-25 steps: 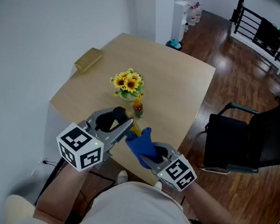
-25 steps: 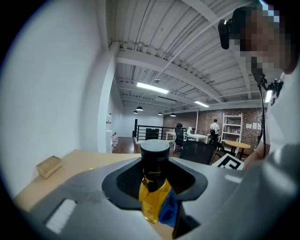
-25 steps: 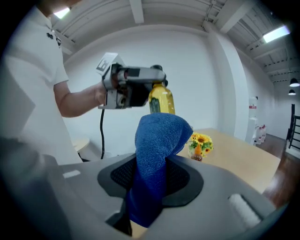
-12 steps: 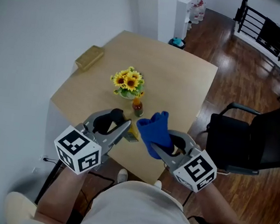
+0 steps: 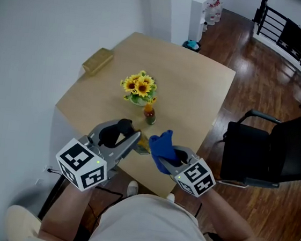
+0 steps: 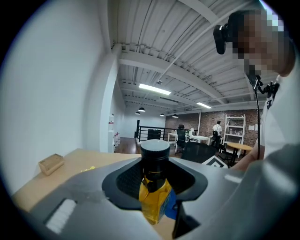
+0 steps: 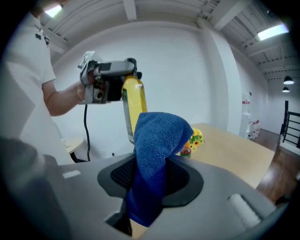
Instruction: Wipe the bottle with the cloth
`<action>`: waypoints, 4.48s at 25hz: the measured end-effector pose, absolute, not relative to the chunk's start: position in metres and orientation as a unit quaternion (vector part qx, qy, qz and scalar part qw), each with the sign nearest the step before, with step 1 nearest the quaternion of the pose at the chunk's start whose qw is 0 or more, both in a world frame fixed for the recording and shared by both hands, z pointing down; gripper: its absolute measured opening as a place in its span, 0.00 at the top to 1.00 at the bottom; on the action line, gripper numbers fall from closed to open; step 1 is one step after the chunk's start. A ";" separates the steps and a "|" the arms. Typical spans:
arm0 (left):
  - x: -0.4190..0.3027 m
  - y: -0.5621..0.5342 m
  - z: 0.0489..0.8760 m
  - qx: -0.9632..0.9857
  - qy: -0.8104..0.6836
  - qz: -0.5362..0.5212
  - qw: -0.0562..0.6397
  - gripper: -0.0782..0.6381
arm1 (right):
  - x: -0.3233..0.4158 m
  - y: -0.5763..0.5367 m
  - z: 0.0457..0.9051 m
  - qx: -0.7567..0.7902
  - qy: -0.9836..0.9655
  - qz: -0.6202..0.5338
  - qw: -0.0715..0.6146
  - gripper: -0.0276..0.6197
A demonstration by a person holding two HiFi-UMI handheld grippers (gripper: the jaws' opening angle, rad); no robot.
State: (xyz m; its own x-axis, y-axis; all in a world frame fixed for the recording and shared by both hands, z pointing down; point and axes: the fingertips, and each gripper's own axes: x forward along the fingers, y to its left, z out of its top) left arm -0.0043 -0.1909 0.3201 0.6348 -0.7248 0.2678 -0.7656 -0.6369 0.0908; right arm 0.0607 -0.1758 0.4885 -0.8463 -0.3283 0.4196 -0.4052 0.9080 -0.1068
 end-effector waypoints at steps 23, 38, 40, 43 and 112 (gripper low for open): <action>-0.049 -0.208 0.330 0.914 -0.384 0.087 0.101 0.67 | 0.007 -0.202 0.475 0.231 -0.947 0.128 0.183 0.73; -0.116 -0.287 0.418 0.911 -0.389 0.126 0.054 0.67 | 0.025 -0.147 0.542 0.282 -0.899 0.210 0.261 0.73; -0.122 -0.301 0.442 0.909 -0.391 0.135 0.046 0.67 | 0.033 -0.136 0.534 0.302 -0.892 0.213 0.259 0.73; -0.133 -0.323 0.475 0.902 -0.403 0.147 0.040 0.67 | 0.048 -0.125 0.528 0.348 -0.875 0.226 0.251 0.73; -0.031 0.339 0.414 0.874 -0.471 0.060 0.105 0.59 | 0.146 0.329 0.462 0.218 -0.948 0.135 0.187 0.72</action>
